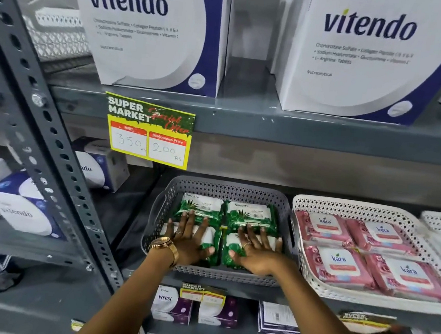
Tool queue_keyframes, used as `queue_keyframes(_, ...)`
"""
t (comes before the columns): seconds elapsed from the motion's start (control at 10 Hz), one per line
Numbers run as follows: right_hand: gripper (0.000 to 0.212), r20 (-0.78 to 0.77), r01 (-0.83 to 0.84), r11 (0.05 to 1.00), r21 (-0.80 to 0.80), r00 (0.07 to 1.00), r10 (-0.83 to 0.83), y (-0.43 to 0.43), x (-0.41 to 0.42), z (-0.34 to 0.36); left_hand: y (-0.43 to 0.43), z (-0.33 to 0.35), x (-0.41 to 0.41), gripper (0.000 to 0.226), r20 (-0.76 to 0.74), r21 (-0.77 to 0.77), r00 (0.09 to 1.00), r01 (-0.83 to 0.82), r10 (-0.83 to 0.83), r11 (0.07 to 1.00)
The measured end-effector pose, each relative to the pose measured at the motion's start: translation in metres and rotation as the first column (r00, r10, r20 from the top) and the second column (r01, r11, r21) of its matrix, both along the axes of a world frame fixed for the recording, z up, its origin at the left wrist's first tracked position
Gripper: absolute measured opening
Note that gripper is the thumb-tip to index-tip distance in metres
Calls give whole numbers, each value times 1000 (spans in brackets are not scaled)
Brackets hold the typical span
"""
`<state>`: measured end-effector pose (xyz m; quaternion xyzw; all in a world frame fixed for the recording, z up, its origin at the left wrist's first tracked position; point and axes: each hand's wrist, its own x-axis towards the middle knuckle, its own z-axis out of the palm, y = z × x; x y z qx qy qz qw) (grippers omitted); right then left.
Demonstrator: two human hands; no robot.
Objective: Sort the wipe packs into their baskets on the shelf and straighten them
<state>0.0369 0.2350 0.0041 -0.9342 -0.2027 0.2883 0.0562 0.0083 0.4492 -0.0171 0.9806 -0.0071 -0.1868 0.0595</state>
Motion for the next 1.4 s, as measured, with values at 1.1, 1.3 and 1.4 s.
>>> queue_keyframes(1.1,76,396,155,971,181,892,-217,31,64,-40,-4,-7,58,68,331,12,941,-86,77,996)
queue_keyframes(1.3,75,347,154,972,177,915,-208,28,63,-34,-2,-5,60,70,299,3,952,-69,65,998)
queue_keyframes(1.4,74,289,151,947,283,928,-234,26,51,-16,-1,2,54,75,283,-8,955,-91,89,996)
